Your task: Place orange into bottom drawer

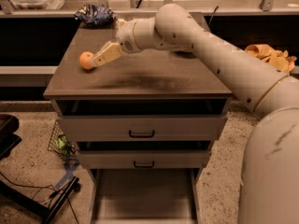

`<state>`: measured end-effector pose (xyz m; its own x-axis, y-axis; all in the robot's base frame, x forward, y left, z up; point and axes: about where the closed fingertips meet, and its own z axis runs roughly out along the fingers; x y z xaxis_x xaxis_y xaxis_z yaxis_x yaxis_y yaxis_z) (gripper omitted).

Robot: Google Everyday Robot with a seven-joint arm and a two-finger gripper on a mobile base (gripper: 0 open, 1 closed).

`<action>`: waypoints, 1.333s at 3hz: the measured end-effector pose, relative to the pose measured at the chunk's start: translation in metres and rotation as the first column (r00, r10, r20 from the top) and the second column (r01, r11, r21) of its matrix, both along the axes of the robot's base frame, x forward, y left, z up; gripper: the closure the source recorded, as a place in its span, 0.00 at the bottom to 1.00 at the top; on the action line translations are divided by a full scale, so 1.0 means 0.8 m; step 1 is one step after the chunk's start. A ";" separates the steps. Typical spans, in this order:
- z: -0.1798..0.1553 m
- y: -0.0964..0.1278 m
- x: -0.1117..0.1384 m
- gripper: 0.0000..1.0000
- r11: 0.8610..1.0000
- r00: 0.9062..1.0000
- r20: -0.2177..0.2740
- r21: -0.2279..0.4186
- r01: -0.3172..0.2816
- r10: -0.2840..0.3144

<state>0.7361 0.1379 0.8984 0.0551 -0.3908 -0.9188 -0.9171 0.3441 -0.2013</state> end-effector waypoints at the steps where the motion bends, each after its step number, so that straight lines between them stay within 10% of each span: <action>1: -0.039 0.034 0.006 0.00 0.998 0.998 -0.052 0.046 -0.038 0.041; 2: -0.056 0.050 0.006 0.00 0.996 0.995 -0.075 0.070 -0.058 0.063; 4: -0.078 0.090 -0.001 0.40 0.988 0.988 -0.090 0.096 -0.119 0.128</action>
Offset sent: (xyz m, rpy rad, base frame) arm 0.0072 0.0481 -0.0578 0.0947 0.1016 0.0753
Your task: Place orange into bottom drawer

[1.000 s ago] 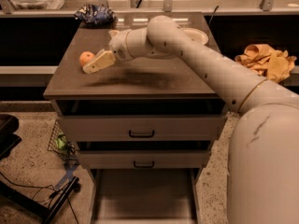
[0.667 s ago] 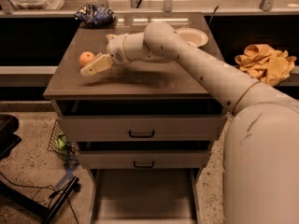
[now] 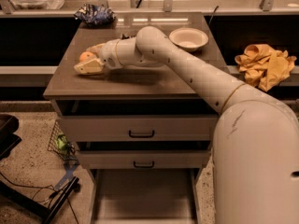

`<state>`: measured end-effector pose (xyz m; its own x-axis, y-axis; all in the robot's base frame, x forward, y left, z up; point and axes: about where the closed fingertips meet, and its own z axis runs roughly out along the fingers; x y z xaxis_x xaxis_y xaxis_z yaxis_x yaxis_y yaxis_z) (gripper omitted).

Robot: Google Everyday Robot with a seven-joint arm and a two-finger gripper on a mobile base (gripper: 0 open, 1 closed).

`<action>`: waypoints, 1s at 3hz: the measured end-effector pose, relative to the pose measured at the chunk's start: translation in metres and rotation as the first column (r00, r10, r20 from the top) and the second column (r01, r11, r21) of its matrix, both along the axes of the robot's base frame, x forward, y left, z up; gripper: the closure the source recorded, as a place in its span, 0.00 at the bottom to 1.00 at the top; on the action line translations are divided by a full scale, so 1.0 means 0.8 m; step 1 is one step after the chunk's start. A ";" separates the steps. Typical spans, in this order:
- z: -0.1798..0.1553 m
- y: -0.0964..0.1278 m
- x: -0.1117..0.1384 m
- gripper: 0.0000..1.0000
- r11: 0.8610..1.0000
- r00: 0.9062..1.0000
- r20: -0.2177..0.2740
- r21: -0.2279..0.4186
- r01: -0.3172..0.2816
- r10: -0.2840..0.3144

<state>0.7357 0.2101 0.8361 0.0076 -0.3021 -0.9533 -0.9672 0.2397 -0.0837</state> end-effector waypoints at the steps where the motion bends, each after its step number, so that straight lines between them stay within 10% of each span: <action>1: -0.002 0.005 -0.002 0.64 1.000 1.000 -0.002 0.001 -0.006 0.006; 3: -0.004 0.012 -0.004 1.00 1.000 1.000 -0.005 0.001 -0.015 0.015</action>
Offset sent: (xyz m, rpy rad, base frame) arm -0.0011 0.0036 -0.0017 0.0006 0.0021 0.0056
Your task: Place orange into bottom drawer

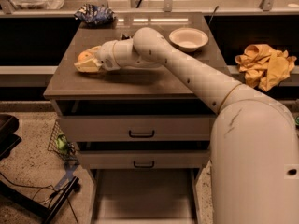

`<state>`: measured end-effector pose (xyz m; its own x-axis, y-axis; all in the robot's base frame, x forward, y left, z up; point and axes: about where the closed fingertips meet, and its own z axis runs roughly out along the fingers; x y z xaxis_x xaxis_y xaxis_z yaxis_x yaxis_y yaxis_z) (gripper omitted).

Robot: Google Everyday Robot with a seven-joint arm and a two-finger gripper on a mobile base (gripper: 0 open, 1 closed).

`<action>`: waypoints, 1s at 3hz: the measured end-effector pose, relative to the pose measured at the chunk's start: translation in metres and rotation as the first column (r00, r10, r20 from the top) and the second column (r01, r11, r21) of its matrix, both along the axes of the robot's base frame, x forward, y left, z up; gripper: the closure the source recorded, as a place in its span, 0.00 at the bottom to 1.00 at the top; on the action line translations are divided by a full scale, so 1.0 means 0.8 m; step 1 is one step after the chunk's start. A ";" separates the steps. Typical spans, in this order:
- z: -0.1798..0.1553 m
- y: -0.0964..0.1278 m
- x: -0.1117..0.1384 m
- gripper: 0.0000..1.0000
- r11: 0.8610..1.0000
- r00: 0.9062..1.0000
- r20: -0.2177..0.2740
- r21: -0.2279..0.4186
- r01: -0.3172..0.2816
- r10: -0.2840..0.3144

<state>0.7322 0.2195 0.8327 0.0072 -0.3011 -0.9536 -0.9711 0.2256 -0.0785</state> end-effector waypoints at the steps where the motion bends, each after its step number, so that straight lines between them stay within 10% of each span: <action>1: 0.026 -0.009 -0.007 1.00 1.000 1.000 0.025 -0.003 0.010 -0.009; 3: 0.101 -0.065 -0.077 1.00 0.998 0.992 0.103 -0.010 0.069 -0.067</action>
Offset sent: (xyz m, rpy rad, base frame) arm -0.0541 -0.0585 0.1071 -0.0185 -0.1426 -0.0888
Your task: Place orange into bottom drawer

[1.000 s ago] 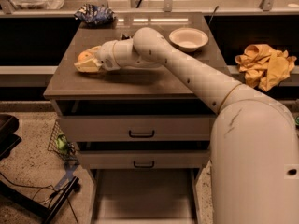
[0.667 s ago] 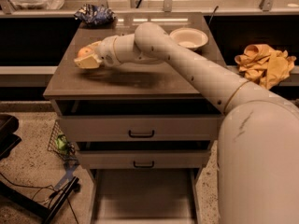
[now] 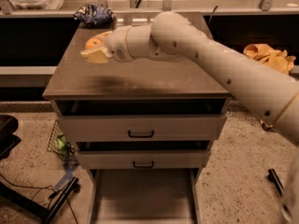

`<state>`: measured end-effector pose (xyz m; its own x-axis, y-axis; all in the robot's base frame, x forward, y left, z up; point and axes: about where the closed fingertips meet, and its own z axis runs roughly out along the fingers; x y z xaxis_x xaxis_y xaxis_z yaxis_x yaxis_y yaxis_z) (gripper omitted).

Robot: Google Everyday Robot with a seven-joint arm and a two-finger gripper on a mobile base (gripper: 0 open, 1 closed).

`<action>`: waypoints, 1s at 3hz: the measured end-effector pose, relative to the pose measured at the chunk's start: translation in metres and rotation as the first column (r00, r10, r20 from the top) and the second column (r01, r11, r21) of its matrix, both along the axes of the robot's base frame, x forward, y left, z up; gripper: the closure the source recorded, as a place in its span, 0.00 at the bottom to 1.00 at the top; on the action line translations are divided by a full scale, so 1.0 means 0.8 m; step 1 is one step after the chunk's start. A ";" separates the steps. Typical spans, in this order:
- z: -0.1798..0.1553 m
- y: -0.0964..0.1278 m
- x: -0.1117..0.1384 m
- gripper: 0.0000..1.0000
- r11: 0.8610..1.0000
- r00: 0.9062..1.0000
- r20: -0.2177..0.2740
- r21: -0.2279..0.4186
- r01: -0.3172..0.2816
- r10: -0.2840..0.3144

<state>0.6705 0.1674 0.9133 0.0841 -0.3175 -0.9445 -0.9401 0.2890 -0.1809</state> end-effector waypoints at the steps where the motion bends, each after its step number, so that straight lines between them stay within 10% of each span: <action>1: -0.023 -0.029 -0.066 1.00 1.000 1.000 -0.020 -0.009 -0.020 0.020; 3: -0.163 -0.153 -0.176 1.00 0.999 0.987 -0.155 -0.033 0.032 -0.037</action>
Offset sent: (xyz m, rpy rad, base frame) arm -0.1529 -0.1734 -0.1500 -0.0618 0.2055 -0.0826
